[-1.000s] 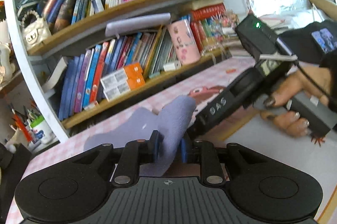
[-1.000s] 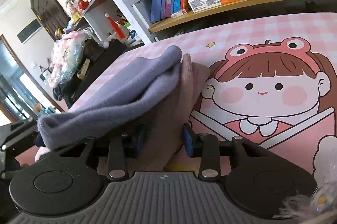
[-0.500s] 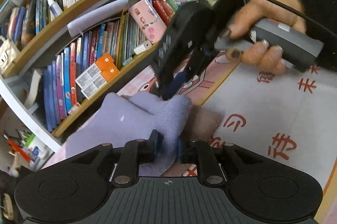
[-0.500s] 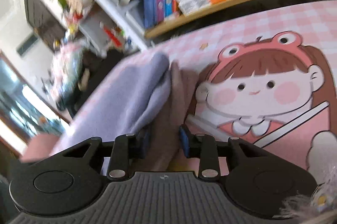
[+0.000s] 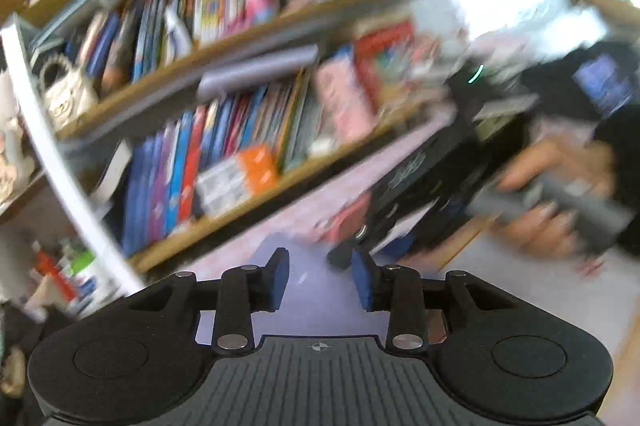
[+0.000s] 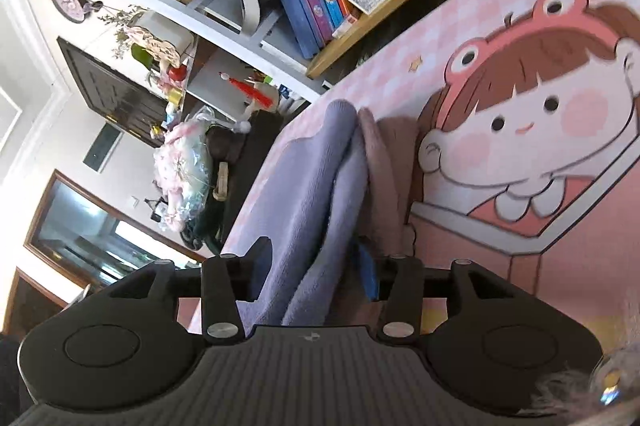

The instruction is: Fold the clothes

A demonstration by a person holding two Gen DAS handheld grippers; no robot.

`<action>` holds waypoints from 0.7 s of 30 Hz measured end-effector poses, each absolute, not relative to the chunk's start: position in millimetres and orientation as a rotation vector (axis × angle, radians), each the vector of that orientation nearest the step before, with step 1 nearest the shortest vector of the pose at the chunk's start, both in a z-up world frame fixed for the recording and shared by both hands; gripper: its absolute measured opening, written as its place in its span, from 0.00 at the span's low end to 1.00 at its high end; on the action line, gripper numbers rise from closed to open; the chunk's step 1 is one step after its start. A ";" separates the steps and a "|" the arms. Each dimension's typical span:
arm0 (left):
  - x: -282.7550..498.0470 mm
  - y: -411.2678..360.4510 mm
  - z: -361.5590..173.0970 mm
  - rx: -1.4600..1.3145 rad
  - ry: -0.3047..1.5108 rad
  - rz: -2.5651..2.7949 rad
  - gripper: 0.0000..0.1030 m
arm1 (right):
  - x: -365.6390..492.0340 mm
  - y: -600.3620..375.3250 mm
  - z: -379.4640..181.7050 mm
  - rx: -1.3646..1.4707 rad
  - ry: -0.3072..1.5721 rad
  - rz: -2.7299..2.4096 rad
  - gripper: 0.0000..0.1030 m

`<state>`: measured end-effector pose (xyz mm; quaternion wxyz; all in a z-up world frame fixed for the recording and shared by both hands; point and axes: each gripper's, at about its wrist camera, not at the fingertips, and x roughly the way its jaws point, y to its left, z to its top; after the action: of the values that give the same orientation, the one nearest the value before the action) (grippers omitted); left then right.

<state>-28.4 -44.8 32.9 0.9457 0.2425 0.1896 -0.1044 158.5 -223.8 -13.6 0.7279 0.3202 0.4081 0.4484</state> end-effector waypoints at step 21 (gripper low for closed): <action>-29.1 -52.8 0.2 0.501 0.506 -0.287 0.18 | 180.0 -252.5 4.3 1.003 0.627 0.899 0.49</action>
<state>-29.1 -52.8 0.2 0.9271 0.2444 0.2470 -0.1402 180.0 -252.5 4.3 0.7363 0.4567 0.2856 0.4094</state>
